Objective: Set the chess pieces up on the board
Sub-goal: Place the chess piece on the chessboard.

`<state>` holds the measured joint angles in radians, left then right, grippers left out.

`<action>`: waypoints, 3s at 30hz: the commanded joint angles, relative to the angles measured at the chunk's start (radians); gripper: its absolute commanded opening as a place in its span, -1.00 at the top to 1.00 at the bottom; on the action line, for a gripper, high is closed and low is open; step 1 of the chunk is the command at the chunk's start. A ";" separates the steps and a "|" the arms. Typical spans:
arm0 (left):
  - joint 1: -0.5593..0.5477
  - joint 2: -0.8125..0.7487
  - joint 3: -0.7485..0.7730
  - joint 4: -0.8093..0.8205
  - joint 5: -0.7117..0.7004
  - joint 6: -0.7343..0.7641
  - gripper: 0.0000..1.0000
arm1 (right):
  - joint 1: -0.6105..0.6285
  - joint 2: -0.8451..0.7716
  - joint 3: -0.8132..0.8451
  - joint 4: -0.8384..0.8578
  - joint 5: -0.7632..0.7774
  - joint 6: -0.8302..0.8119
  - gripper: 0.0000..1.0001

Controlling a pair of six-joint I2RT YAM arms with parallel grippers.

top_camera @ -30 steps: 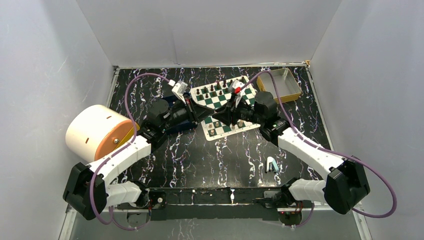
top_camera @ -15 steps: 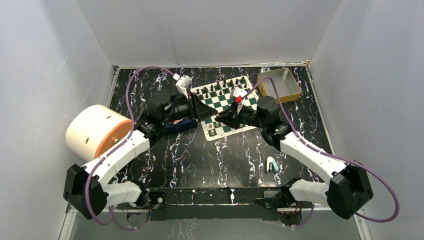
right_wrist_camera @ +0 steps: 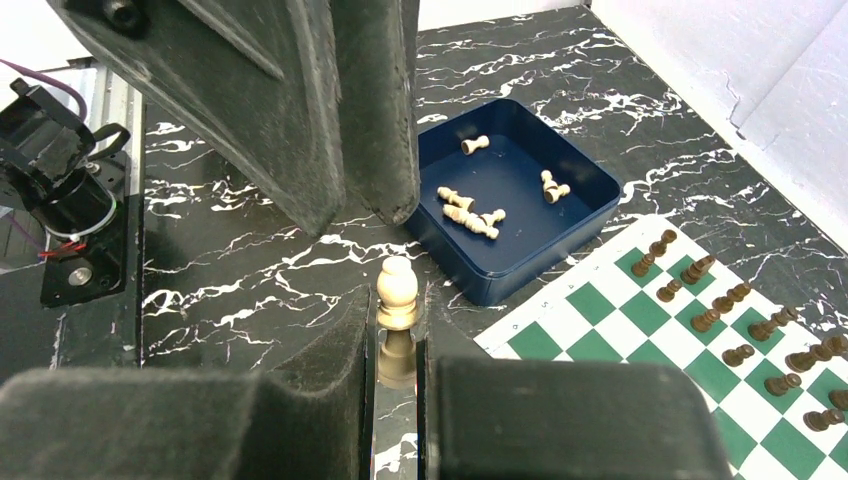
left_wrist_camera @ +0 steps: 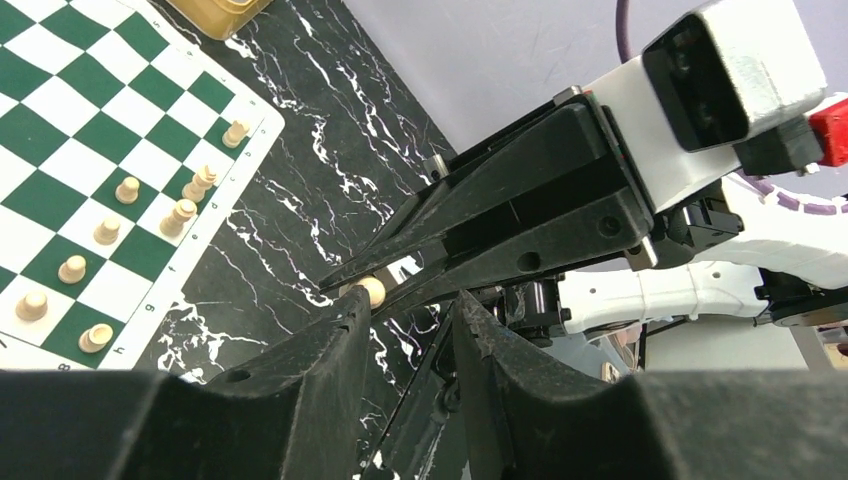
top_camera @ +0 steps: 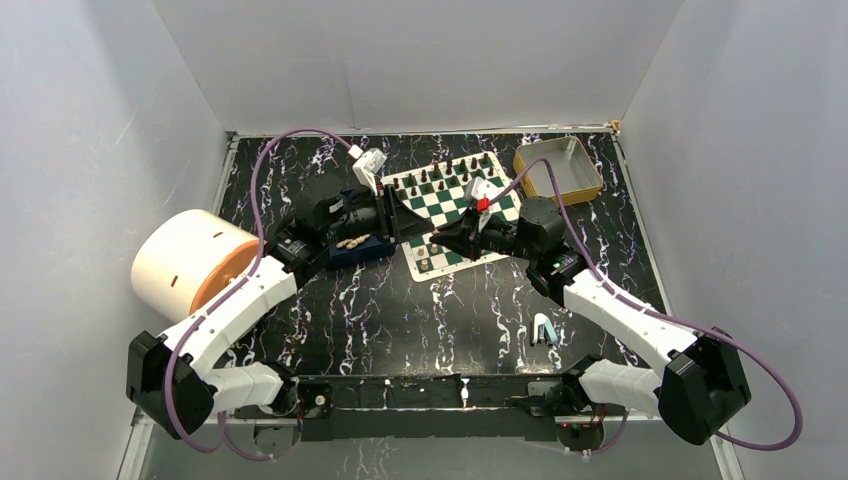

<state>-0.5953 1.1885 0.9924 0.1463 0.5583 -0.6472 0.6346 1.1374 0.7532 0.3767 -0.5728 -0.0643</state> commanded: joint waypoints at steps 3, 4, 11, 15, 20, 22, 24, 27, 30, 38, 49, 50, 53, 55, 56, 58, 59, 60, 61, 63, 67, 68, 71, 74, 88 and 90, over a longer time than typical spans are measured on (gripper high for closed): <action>-0.004 0.017 0.048 -0.035 0.027 -0.021 0.35 | -0.004 -0.030 -0.005 0.085 -0.033 -0.003 0.97; -0.004 0.023 0.048 -0.031 0.031 -0.027 0.35 | -0.003 -0.031 -0.005 0.088 -0.036 -0.003 0.97; -0.004 0.052 0.045 -0.011 0.033 -0.053 0.38 | -0.004 -0.027 -0.002 0.101 -0.052 -0.002 0.94; -0.004 0.063 0.041 -0.006 0.035 -0.062 0.43 | -0.004 -0.026 0.000 0.111 -0.048 -0.004 0.94; -0.004 0.072 0.037 0.003 0.056 -0.075 0.56 | -0.003 -0.017 0.001 0.120 -0.039 0.000 0.94; -0.004 0.073 0.033 0.007 0.068 -0.076 0.64 | -0.004 -0.011 0.001 0.123 -0.033 0.003 0.93; -0.004 0.071 0.029 0.009 0.072 -0.074 0.76 | -0.003 -0.003 0.000 0.124 -0.027 0.011 0.91; -0.004 0.069 0.022 0.009 0.072 -0.058 0.93 | -0.003 0.006 -0.004 0.116 -0.009 0.025 0.80; -0.004 0.073 0.020 0.002 0.059 -0.032 0.98 | -0.003 0.006 -0.013 0.087 0.021 0.034 0.62; -0.007 0.096 0.034 -0.030 -0.054 0.117 1.00 | -0.003 -0.119 -0.123 -0.036 0.144 0.056 -0.58; -0.085 0.234 0.114 -0.054 -0.313 0.382 1.00 | -0.008 -0.282 -0.186 -0.509 0.548 0.378 -0.97; -0.095 0.258 0.123 -0.056 -0.330 0.398 1.00 | -0.011 -0.281 -0.176 -0.558 0.582 0.389 -0.97; -0.135 0.330 0.160 -0.054 -0.369 0.448 1.00 | -0.047 -0.272 -0.153 -0.643 0.658 0.399 -0.97; -0.156 0.376 0.180 -0.053 -0.401 0.482 1.00 | -0.095 -0.271 -0.143 -0.667 0.655 0.400 -0.97; -0.166 0.396 0.189 -0.053 -0.422 0.497 1.00 | -0.130 -0.270 -0.138 -0.674 0.638 0.403 -0.97; -0.180 0.433 0.202 -0.049 -0.457 0.525 1.00 | -0.213 -0.262 -0.134 -0.679 0.586 0.403 -0.97; -0.186 0.448 0.205 -0.043 -0.472 0.534 1.00 | -0.253 -0.257 -0.133 -0.677 0.540 0.403 -0.97; -0.190 0.461 0.204 -0.036 -0.488 0.540 1.00 | -0.297 -0.248 -0.132 -0.675 0.505 0.401 -0.97; -0.193 0.475 0.202 -0.026 -0.501 0.543 1.00 | -0.336 -0.240 -0.129 -0.673 0.471 0.399 -0.97; -0.199 0.495 0.195 -0.005 -0.518 0.552 1.00 | -0.398 -0.217 -0.124 -0.668 0.419 0.398 -0.97; -0.216 0.537 0.186 0.016 -0.560 0.592 1.00 | -0.436 -0.208 -0.125 -0.645 0.388 0.417 -0.97; -0.219 0.547 0.184 0.023 -0.576 0.597 1.00 | -0.438 -0.211 -0.125 -0.639 0.390 0.423 -0.97; -0.222 0.563 0.163 0.068 -0.582 0.602 1.00 | -0.443 -0.229 -0.133 -0.626 0.403 0.429 -0.97; -0.227 0.577 0.145 0.109 -0.590 0.615 1.00 | -0.446 -0.244 -0.138 -0.622 0.410 0.429 -0.97; -0.229 0.650 0.159 0.112 -0.558 0.589 1.00 | -0.445 -0.257 -0.144 -0.604 0.381 0.457 -0.97; -0.231 0.656 0.160 0.110 -0.558 0.587 1.00 | -0.444 -0.253 -0.144 -0.597 0.374 0.460 -0.97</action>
<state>-0.8185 1.8294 1.1484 0.2333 -0.0006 -0.0559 0.1955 0.8963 0.5823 -0.2810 -0.1722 0.3824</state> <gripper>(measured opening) 0.108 0.985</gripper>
